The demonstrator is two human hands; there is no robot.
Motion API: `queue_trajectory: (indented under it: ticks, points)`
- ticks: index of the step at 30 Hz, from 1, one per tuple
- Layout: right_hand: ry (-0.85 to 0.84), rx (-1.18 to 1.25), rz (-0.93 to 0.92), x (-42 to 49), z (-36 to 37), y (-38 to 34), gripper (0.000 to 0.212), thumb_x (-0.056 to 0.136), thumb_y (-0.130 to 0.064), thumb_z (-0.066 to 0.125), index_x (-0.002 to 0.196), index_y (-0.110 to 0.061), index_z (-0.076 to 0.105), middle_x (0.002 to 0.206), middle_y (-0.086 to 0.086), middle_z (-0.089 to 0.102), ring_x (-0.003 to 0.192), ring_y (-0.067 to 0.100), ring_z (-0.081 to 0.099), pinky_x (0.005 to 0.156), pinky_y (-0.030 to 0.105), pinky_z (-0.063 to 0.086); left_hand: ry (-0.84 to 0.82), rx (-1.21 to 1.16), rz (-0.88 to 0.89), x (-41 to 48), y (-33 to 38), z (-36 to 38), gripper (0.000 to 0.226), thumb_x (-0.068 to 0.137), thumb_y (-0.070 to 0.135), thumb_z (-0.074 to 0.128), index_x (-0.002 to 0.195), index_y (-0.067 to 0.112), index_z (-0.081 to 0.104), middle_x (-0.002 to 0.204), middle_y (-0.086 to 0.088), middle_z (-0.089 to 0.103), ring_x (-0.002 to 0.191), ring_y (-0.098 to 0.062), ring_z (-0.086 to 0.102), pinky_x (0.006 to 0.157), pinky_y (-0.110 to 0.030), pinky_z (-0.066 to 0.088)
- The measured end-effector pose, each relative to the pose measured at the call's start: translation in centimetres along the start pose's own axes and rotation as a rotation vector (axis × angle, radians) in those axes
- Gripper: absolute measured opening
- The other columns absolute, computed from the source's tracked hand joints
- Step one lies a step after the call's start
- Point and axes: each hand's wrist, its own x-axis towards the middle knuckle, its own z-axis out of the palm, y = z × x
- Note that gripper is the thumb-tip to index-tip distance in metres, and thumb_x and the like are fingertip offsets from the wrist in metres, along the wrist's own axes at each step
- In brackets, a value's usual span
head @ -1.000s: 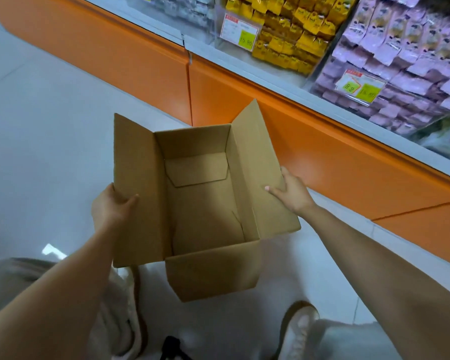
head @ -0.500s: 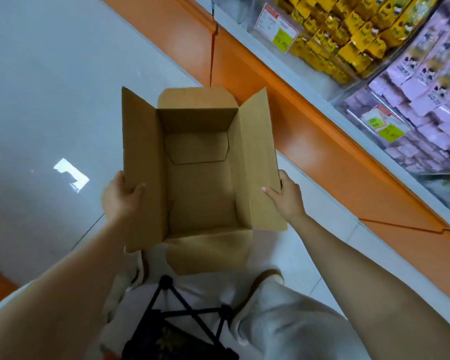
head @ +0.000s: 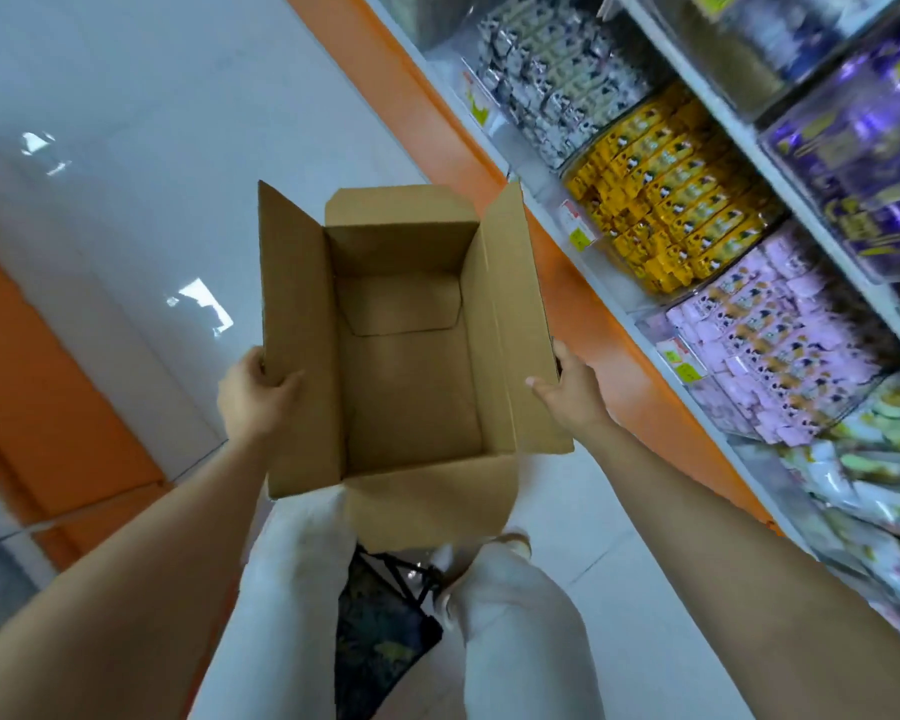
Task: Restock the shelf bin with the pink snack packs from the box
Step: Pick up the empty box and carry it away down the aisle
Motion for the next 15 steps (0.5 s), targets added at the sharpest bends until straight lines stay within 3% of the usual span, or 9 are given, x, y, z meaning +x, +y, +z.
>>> queue_trajectory:
  ticks: [8,15]
  points:
    - [-0.022,-0.121,-0.155,-2.3,-4.3,-13.4,0.047,0.080,-0.020,0.069,0.125,-0.021,0.053,0.118,0.000,0.066,0.106,0.025,0.062,0.090,0.045,0.051,0.184,-0.134,-0.090,-3.7,3.1,-11.7,0.024,0.076,0.023,0.072,0.098,0.012,0.067,0.095,-0.010,0.071,0.088,-0.031,0.066,0.081,-0.044,0.055]
    - [0.002,-0.181,-0.156,-1.4,-3.1,-25.3,0.052,0.085,-0.023,0.067,0.133,-0.014,0.051,0.129,0.007,0.061,0.117,0.027,0.058,0.096,0.045,0.048,0.182,-0.202,-0.094,-0.3,4.2,-21.8,0.028,0.080,0.019,0.073,0.106,0.009,0.066,0.103,-0.012,0.071,0.095,-0.031,0.066,0.086,-0.043,0.053]
